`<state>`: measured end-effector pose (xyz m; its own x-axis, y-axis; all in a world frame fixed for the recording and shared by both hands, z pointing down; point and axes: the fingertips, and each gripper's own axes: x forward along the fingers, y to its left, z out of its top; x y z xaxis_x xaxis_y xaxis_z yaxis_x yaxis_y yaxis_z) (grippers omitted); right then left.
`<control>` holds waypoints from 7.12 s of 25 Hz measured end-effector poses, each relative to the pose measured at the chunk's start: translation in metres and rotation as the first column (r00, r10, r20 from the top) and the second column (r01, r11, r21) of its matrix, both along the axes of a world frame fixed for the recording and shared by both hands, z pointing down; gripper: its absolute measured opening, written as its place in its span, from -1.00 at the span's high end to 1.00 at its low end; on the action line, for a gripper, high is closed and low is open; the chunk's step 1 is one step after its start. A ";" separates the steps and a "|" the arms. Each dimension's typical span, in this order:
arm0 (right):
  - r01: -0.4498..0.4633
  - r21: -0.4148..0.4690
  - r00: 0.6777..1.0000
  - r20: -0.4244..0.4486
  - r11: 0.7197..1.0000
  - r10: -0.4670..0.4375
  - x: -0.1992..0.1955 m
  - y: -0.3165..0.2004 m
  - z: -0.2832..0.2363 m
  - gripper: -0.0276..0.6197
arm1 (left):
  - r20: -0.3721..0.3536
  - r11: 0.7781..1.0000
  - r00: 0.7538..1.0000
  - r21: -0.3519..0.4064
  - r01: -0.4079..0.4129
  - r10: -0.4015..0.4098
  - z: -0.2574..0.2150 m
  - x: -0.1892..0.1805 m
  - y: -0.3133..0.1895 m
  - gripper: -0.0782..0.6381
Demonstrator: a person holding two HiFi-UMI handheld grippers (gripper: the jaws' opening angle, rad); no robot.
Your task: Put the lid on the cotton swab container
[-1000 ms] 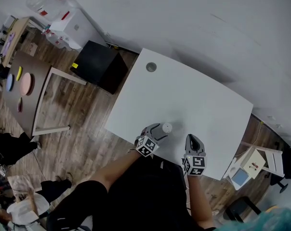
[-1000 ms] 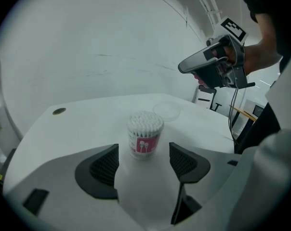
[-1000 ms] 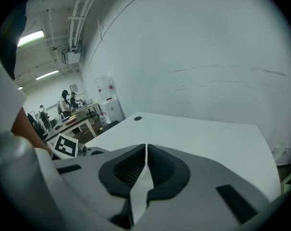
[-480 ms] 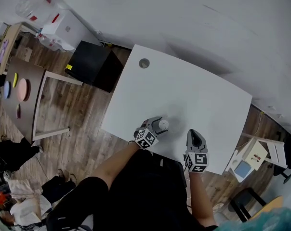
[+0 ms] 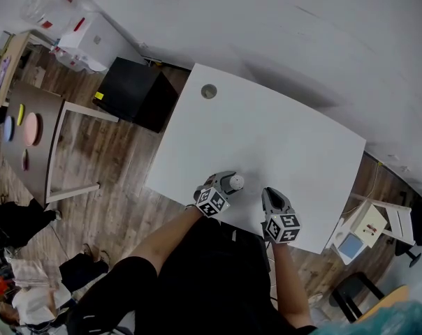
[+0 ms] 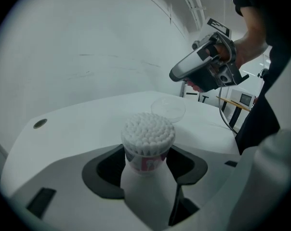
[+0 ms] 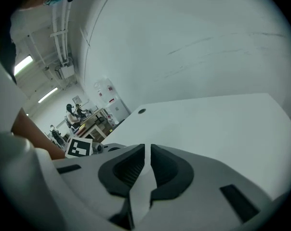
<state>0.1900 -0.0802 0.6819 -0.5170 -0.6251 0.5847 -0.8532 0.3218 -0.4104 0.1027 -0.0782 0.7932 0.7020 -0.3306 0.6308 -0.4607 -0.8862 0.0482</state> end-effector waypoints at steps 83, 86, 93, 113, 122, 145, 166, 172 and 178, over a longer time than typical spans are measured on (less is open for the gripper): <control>-0.060 -0.201 0.985 0.145 0.978 0.091 -0.071 -0.001 0.009 0.59 | 0.018 0.995 0.996 -0.051 -0.083 0.084 0.006 0.004 0.008 0.03; 0.011 -0.217 0.990 0.141 0.976 0.020 -0.087 0.002 0.012 0.59 | 0.033 0.987 0.986 -0.020 -0.162 0.163 0.006 0.005 0.016 0.03; 0.067 -0.242 0.994 0.102 0.968 -0.043 -0.105 0.009 0.026 0.59 | 0.024 0.978 0.978 0.006 -0.209 0.209 0.004 0.005 0.020 0.03; 0.093 -0.236 0.993 -0.047 0.967 -0.107 -0.112 0.013 0.043 0.61 | 0.036 0.966 0.966 0.005 -0.257 0.257 0.005 0.003 0.027 0.03; 0.035 -0.220 0.991 -0.119 0.975 -0.062 -0.107 0.009 0.048 0.77 | 0.037 0.967 0.967 0.013 -0.254 0.254 0.006 0.002 0.026 0.03; -0.094 -0.084 0.995 -0.026 0.992 0.092 -0.103 -0.007 0.010 0.61 | -0.057 0.960 0.968 -0.126 -0.249 0.243 -0.011 -0.026 0.022 0.02; -0.230 0.094 0.973 0.049 0.969 0.226 -0.073 0.018 -0.084 0.43 | -0.426 0.981 0.884 -0.096 0.168 -0.193 -0.175 -0.094 -0.002 0.62; -0.130 0.217 0.989 0.103 0.967 0.109 -0.091 0.034 -0.130 0.43 | -0.515 0.977 0.831 -0.098 0.189 -0.212 -0.237 -0.091 0.042 0.75; -0.185 0.318 0.977 0.166 0.930 0.138 -0.061 0.113 -0.179 0.44 | -0.486 0.946 0.819 -0.056 0.318 -0.304 -0.265 -0.062 0.107 0.75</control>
